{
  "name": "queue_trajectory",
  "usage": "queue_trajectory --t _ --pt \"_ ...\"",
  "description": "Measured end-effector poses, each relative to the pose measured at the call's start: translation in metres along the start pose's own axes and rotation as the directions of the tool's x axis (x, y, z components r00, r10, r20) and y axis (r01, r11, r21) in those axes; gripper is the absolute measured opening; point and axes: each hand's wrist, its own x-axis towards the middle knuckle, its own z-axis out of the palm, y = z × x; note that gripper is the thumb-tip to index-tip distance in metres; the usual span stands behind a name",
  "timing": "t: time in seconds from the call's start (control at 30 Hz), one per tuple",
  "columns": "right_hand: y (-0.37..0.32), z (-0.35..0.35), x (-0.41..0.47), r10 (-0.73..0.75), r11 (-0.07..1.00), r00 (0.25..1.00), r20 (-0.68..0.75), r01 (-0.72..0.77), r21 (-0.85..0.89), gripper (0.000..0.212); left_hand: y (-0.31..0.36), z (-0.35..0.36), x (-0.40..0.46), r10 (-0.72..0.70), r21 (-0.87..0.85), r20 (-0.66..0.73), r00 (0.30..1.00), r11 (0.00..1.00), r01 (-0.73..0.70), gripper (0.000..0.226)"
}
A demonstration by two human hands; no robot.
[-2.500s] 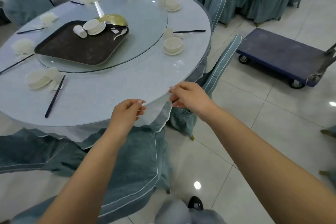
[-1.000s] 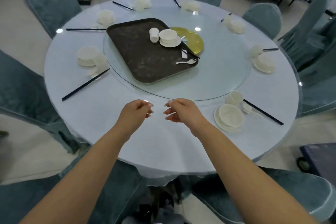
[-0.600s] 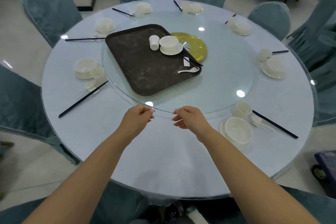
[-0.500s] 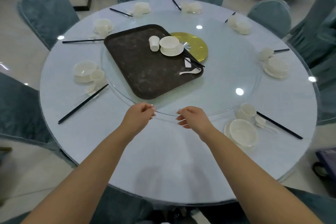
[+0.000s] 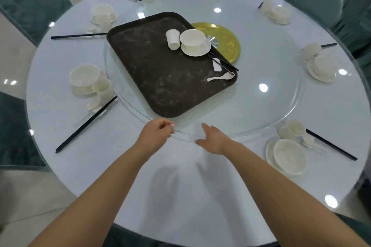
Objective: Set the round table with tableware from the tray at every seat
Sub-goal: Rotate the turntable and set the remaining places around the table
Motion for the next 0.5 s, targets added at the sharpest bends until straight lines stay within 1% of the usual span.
queue_trajectory --t 0.17,0.3,0.4,0.5 --pt "0.015 0.013 0.013 0.011 0.993 0.999 -0.047 -0.016 -0.116 0.076 0.004 0.009 0.018 -0.03 0.028 -0.003 1.0 0.999 0.03 0.012" --pt "0.04 0.02 0.015 -0.062 0.971 0.997 -0.044 0.05 -0.234 0.076 0.011 0.019 0.032 -0.023 0.061 0.001 1.0 0.998 0.023 0.012" --pt "0.056 0.017 0.017 -0.091 0.97 0.994 -0.054 0.076 -0.233 0.073 0.016 0.024 0.045 0.007 0.109 -0.036 0.999 0.994 -0.003 0.011" --pt "0.065 0.015 0.017 -0.088 0.971 0.995 -0.048 0.075 -0.226 0.075 0.019 0.032 0.056 0.025 0.242 -0.054 0.998 0.97 -0.011 0.01"
